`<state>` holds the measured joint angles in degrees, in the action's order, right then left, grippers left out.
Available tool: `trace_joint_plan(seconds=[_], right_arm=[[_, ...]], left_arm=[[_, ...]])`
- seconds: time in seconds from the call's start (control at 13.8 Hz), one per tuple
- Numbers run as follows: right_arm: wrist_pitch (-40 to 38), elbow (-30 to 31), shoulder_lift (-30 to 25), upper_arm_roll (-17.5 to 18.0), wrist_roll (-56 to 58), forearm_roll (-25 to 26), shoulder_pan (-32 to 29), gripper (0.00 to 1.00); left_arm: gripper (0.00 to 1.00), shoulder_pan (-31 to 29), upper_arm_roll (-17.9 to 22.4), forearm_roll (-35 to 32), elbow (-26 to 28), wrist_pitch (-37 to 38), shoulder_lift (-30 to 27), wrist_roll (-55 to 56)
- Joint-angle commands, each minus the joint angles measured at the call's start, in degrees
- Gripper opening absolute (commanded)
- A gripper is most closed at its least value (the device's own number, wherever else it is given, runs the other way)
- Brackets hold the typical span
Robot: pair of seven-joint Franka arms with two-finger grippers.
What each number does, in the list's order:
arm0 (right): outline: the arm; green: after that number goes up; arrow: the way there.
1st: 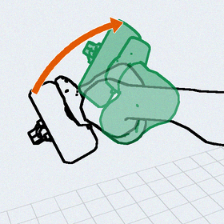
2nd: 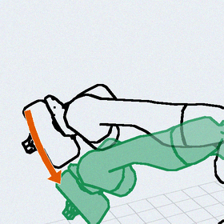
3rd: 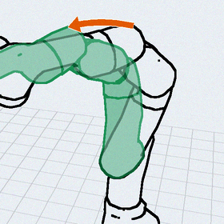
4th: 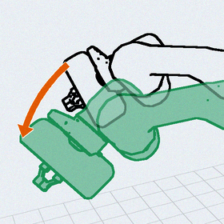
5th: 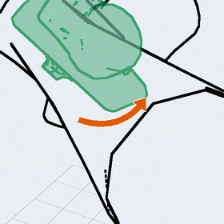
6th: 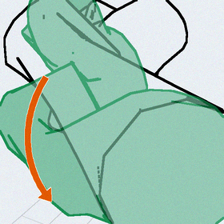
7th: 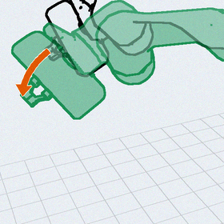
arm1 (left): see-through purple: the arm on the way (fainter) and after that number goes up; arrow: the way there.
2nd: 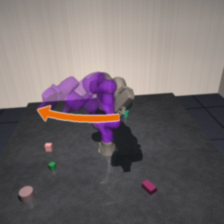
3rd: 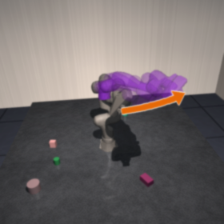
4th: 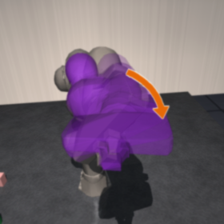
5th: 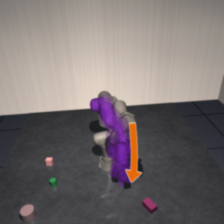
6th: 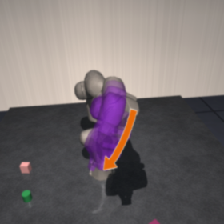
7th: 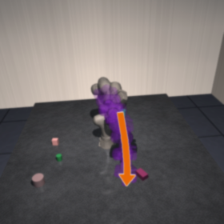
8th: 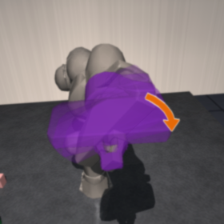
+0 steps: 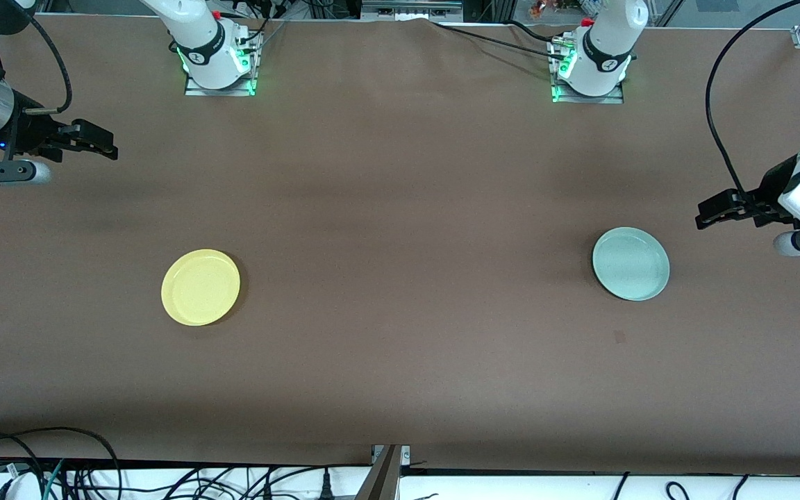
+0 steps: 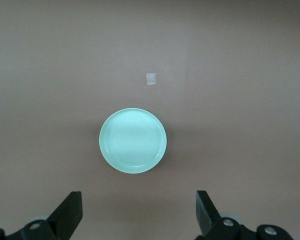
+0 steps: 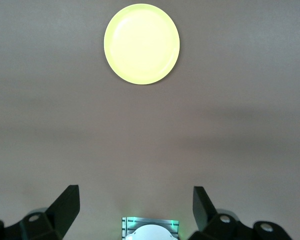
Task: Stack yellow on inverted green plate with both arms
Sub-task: 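Move the left gripper toward the rim of the green plate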
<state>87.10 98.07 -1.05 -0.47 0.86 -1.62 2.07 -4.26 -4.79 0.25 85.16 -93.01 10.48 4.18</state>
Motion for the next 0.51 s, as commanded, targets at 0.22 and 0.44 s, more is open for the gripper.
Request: trace_joint_plan(seconds=[0.22, 0.44], right_arm=[[-0.5, -1.3, 0.5, 0.2, 0.7, 0.7, 0.0, 1.00], [-0.4, -1.3, 0.5, 0.1, 0.7, 0.7, -0.1, 1.00]], left_arm=[[1.00, -0.7, 0.2, -0.1, -3.3, 1.3, 3.0, -0.3], [1.00, -1.0, 0.4, -0.3, -3.2, 1.2, 3.6, -0.6]])
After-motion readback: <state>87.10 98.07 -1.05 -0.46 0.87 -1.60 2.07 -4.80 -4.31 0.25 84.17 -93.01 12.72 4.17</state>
